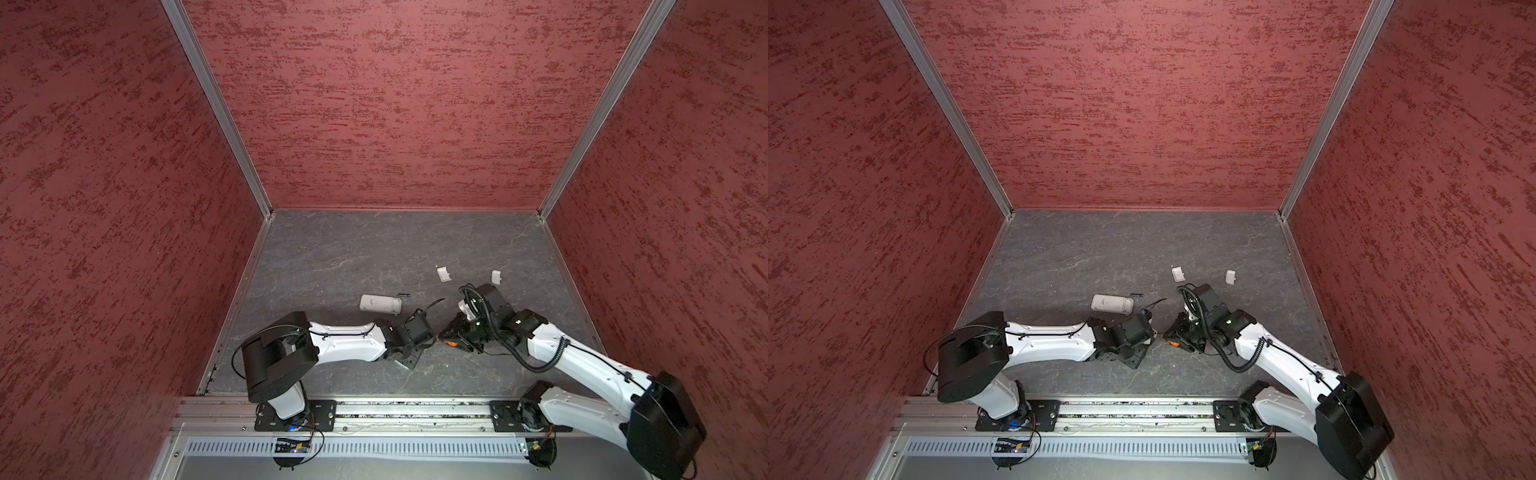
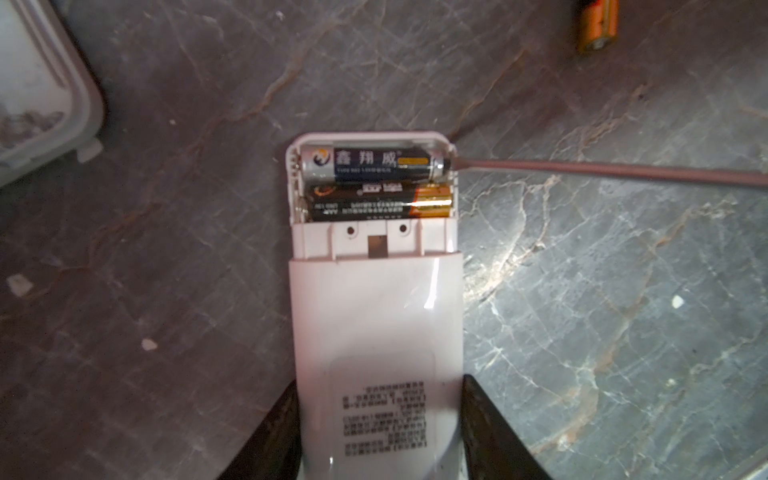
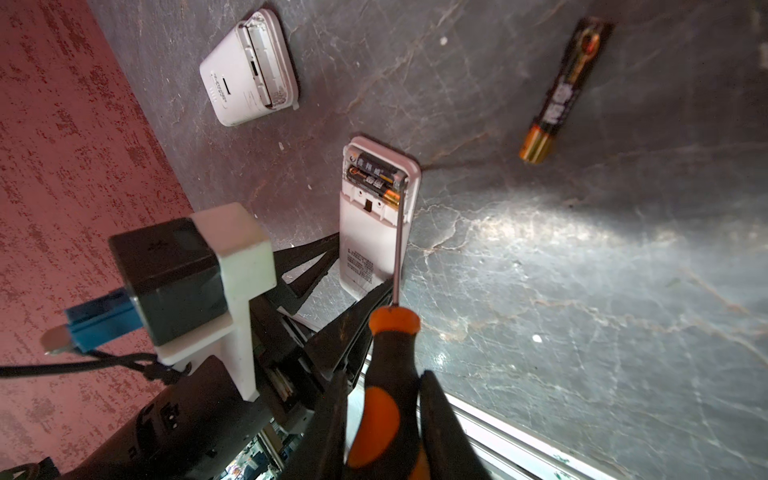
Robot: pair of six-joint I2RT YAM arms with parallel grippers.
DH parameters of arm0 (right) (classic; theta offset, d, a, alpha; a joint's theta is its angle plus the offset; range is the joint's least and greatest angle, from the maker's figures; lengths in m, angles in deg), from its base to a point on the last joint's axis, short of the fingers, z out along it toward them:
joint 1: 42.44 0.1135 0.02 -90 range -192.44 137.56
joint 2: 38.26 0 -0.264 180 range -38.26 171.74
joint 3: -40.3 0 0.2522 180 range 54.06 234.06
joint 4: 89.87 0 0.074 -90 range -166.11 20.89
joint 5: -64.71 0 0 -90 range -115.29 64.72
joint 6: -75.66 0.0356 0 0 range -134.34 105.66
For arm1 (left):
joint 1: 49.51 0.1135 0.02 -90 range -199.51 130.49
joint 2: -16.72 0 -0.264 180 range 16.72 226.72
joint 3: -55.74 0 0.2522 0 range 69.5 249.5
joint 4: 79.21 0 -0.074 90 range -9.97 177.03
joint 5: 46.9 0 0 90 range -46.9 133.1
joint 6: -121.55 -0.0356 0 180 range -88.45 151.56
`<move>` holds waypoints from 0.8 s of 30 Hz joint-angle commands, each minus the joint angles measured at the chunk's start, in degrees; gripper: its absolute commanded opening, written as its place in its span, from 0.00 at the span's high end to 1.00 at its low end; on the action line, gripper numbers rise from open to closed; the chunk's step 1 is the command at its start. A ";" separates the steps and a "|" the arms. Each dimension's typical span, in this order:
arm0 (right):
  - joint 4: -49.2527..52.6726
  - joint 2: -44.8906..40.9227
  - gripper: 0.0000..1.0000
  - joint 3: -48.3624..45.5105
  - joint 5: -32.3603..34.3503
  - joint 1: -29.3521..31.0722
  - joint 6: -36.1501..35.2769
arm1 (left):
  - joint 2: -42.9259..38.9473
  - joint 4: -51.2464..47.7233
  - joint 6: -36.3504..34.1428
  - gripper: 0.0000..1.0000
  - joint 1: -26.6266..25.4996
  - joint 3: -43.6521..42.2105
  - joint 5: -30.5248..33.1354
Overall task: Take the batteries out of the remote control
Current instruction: 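Pry the top battery out of the remote with the screwdriver tip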
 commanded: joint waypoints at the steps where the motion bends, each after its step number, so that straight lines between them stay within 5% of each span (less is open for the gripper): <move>1: -12.42 -1.13 1.00 0.77 -1.96 0.25 0.78 | 4.80 0.93 -2.34 0.55 -0.57 -3.16 -5.62; 24: -6.75 -2.18 1.00 3.86 2.07 0.01 -1.84 | 5.19 0.07 -0.74 0.56 -0.94 -3.54 -5.07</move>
